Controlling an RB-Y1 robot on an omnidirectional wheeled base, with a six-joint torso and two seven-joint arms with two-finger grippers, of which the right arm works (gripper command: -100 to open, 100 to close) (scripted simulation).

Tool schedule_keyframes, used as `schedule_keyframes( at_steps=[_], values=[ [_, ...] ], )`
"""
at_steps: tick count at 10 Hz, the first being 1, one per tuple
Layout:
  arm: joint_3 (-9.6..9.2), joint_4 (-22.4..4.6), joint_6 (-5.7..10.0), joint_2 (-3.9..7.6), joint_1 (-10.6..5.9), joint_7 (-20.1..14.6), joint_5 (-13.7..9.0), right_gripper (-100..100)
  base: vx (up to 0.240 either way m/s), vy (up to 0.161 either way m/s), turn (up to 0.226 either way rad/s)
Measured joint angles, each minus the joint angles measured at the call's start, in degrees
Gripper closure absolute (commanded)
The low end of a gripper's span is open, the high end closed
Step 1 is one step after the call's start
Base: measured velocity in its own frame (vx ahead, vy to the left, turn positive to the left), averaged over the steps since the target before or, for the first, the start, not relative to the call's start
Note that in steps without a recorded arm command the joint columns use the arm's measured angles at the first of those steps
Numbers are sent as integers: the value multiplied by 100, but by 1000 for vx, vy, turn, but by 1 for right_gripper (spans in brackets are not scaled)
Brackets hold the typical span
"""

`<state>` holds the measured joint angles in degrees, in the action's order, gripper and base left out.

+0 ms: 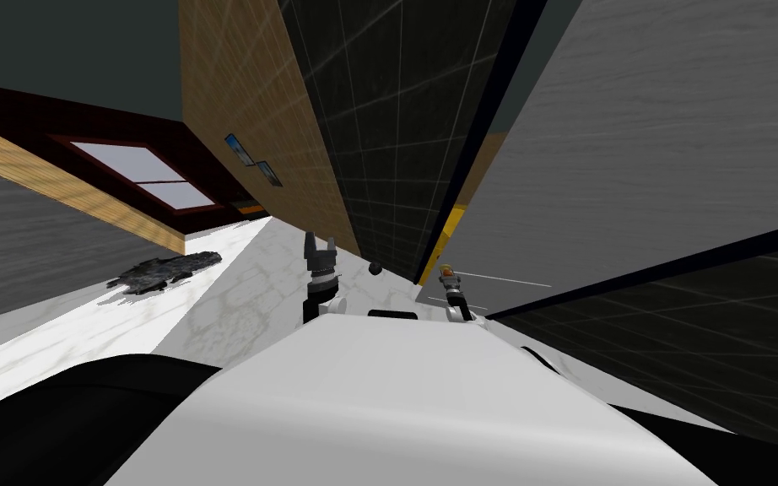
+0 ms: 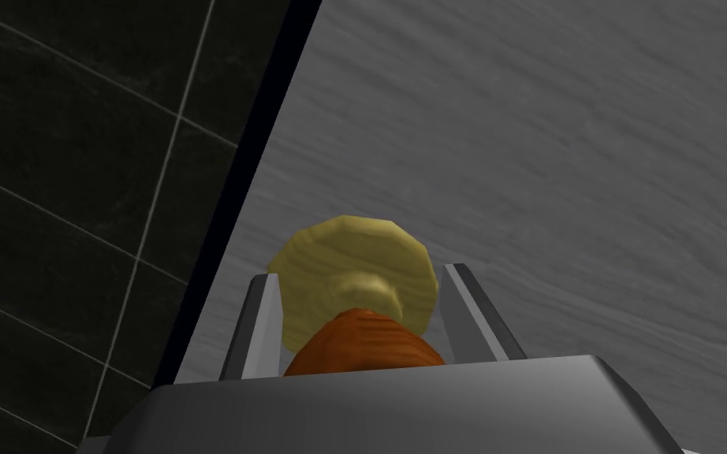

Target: Pull the door open

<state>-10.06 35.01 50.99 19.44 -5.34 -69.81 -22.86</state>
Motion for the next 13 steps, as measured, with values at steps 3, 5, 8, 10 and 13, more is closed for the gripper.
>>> schedule_keyframes(
  at_steps=[3, 5, 8, 10, 13],
  values=[
    [-18, -9, -8, -3, -25, -394, -53, 100, -20, -17, 25],
    [-29, 13, 6, -3, -7, -646, -79, 100, -22, -23, 30],
    [-53, 0, 11, 0, -28, -1067, -128, 100, -21, -16, 23],
    [-64, -45, 22, -4, -61, -1331, -156, 100, -13, -15, 17],
    [-76, -24, 32, -9, -53, -1636, -191, 100, -14, -15, 21]
  ],
)
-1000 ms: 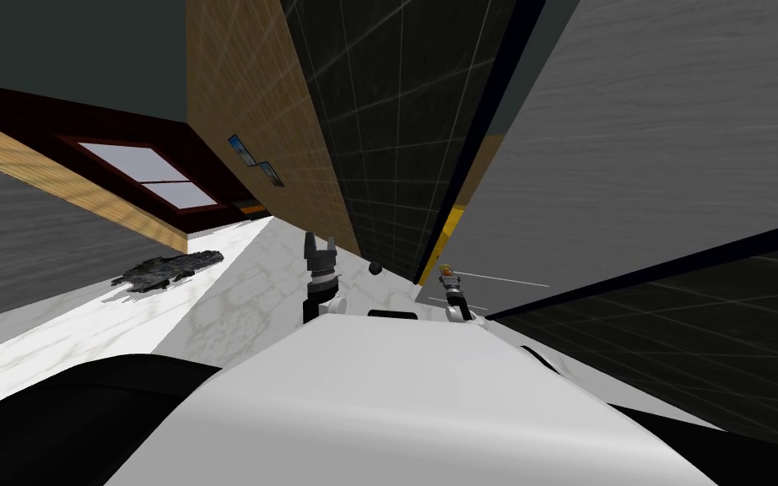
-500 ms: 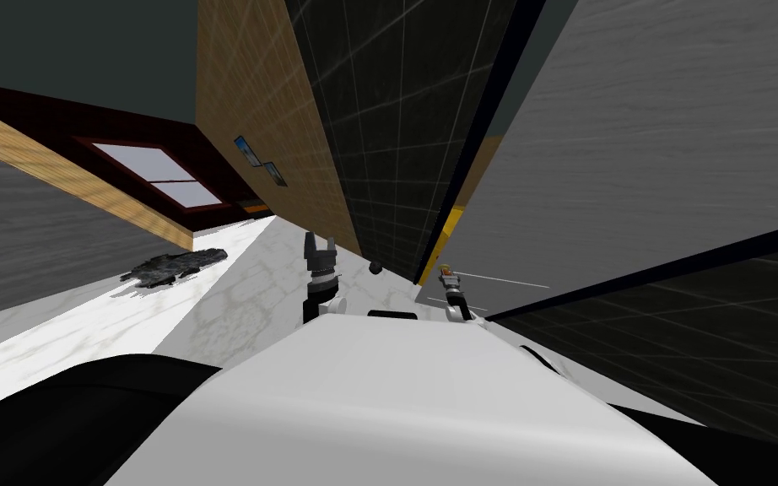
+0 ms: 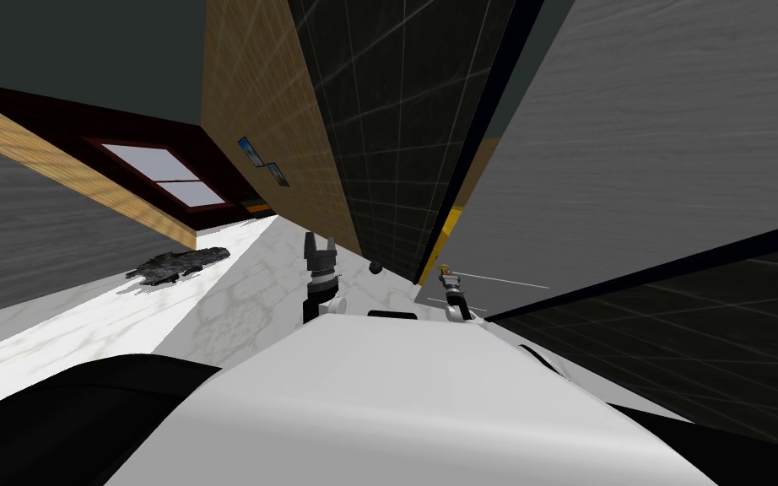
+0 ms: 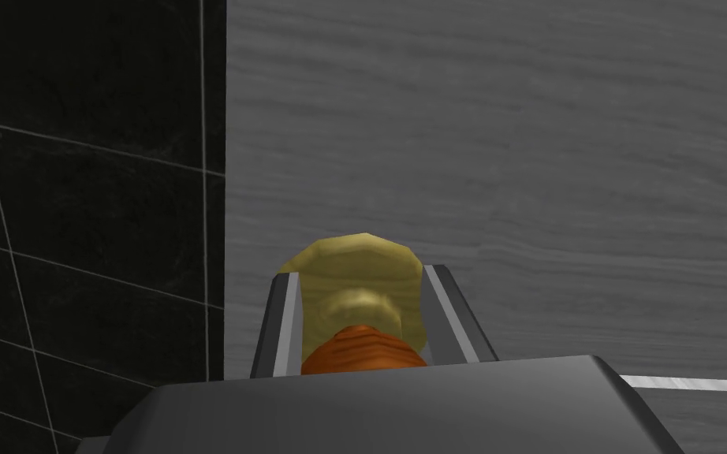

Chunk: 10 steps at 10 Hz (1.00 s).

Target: Pull the door open

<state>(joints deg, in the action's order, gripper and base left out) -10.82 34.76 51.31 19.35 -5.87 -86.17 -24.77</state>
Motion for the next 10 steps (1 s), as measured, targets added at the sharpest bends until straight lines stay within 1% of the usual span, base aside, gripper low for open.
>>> schedule_keyframes(
  at_steps=[1, 2, 3, 4, 5, 6, 7, 8, 9, 10],
  values=[
    [3, 191, -84, 35, 103, -77, -19, 100, -9, -8, 3],
    [15, 297, -156, 36, 143, -112, -34, 100, 0, 0, 0],
    [10, 267, -156, 34, 124, -135, -34, 100, 0, 0, 0],
    [15, 297, -170, 36, 136, -134, -38, 100, 0, 0, 0],
    [7, 221, -126, 30, 105, -150, -32, 100, 0, 0, 0],
    [7, 222, -108, 25, 114, -149, -31, 100, 0, 0, 0],
    [-1, 130, -71, 14, 63, -162, -26, 100, -13, -8, 6],
    [8, 144, -98, 0, 49, -209, -43, 100, -16, -17, 26],
    [-4, 94, -81, 5, 23, -315, -48, 100, -10, -15, 27],
    [-22, -2, -26, 10, -18, -445, -49, 100, -11, -16, 23]
  ],
)
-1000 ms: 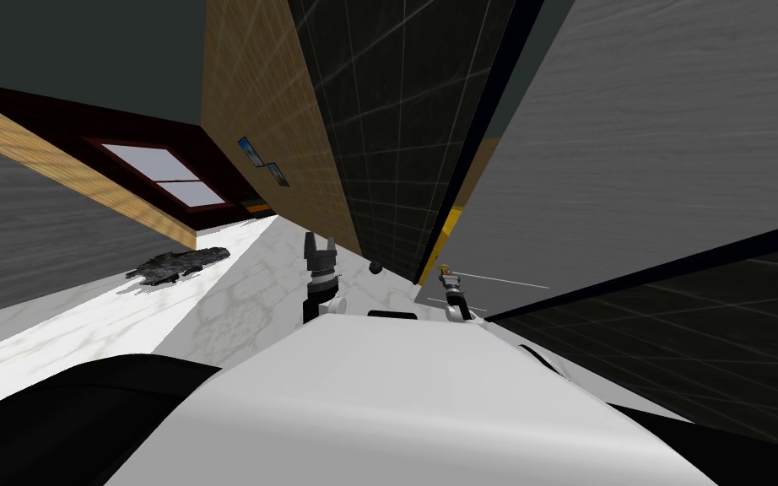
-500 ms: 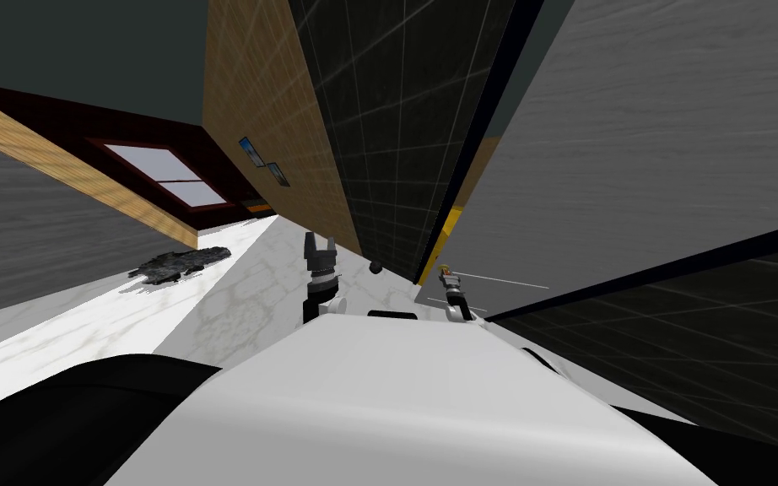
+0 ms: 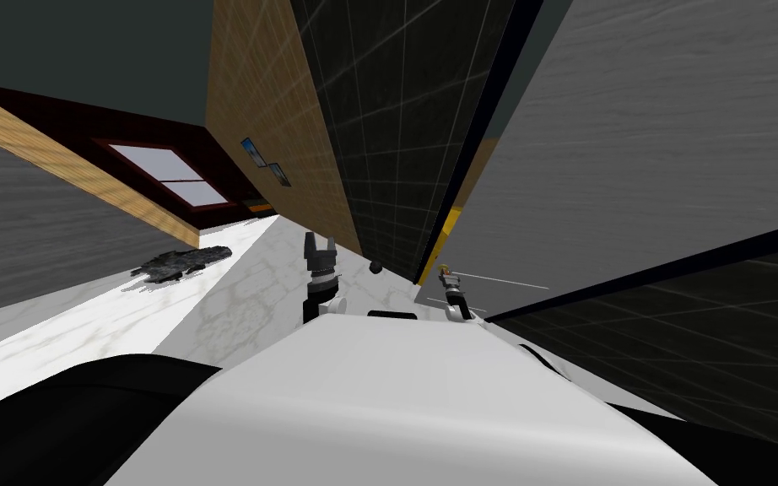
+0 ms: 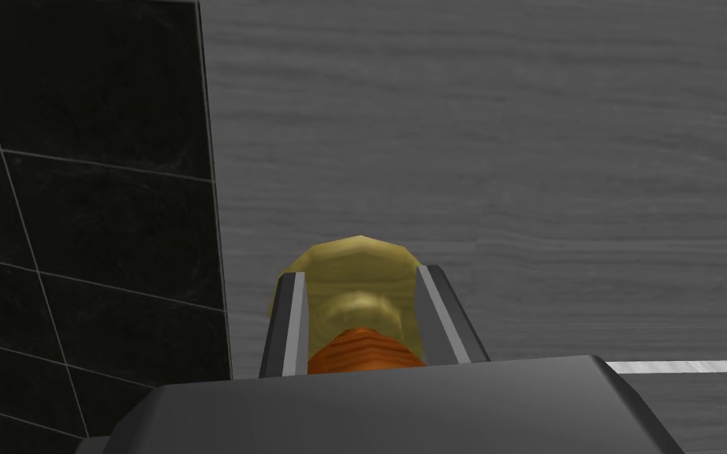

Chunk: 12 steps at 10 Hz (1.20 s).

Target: Pull the door open

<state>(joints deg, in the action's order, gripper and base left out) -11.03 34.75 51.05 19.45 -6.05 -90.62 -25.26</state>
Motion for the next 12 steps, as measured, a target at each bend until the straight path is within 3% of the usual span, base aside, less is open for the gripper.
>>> schedule_keyframes(
  at_steps=[2, 6, 7, 9, 12],
  values=[
    [-1, 55, -6, -9, 24, -189, -25, 100, -9, -10, -1],
    [36, 197, 27, 85, 15, -179, -94, 100, -169, -23, 165],
    [30, 276, 10, 102, 91, -165, -121, 100, -201, -32, 239],
    [-15, 49, 96, 125, 33, -229, -169, 100, -182, -44, 140],
    [-41, 312, -19, 169, 232, -207, -248, 100, -172, -72, 201]
  ],
)
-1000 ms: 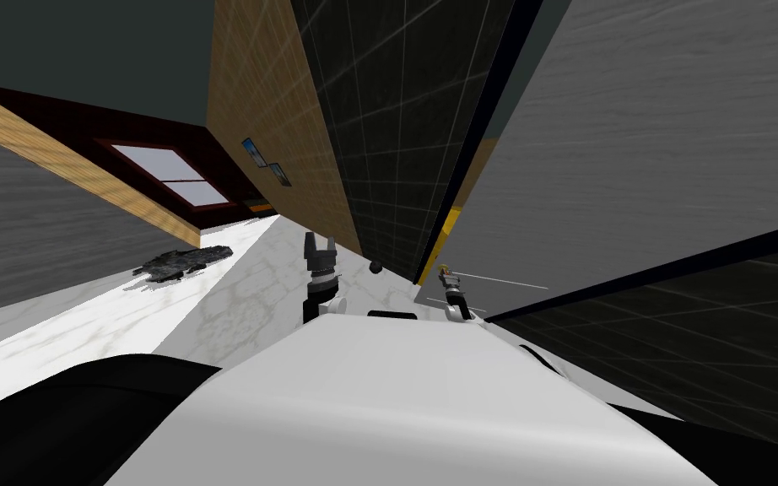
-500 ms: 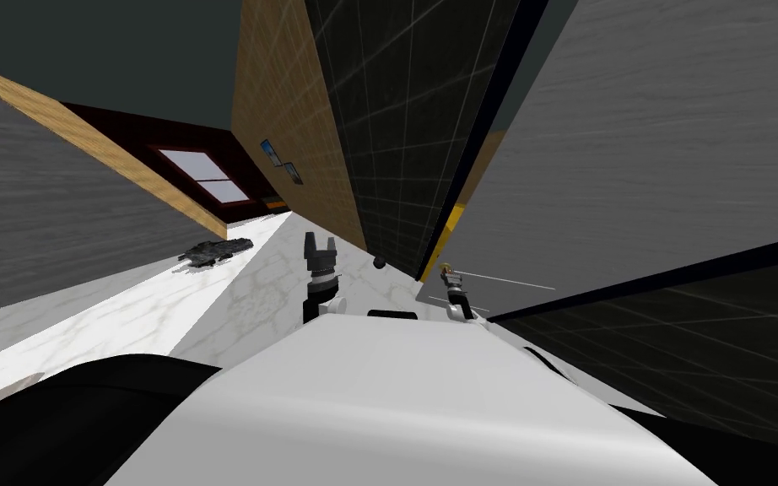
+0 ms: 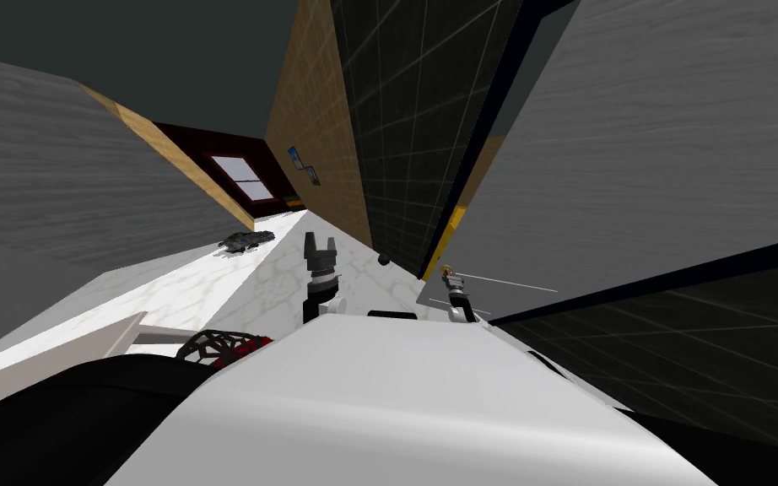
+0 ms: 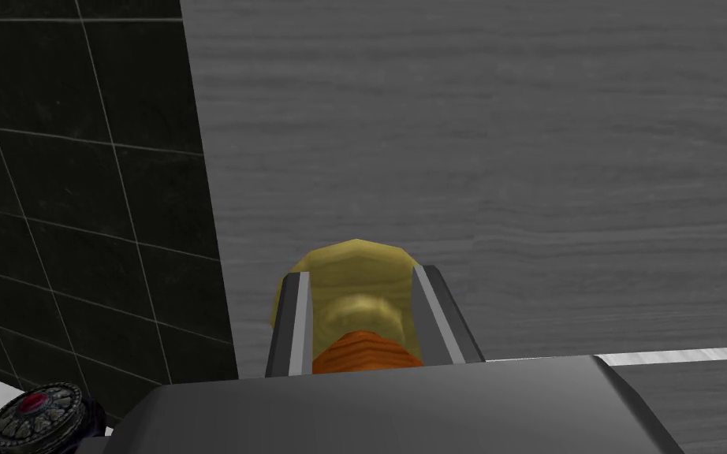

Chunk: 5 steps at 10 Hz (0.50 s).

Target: Pull the door open

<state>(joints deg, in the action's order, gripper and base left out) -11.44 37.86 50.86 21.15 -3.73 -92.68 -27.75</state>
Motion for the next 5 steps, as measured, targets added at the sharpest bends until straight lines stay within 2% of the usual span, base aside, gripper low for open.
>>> schedule_keyframes(
  at_steps=[1, 2, 3, 4, 5],
  values=[
    [-7, 81, -35, 25, 49, 11, -29, 100, -239, -119, 238],
    [-31, 66, -2, 29, 54, -5, -53, 100, -246, -98, 215],
    [-47, 208, -12, 45, 165, 6, -78, 100, -160, -43, 55],
    [-90, 83, 14, 34, 103, -35, -72, 100, -67, -5, -1],
    [-97, 66, 34, 32, 90, -51, -68, 100, -156, 7, 103]
  ],
)
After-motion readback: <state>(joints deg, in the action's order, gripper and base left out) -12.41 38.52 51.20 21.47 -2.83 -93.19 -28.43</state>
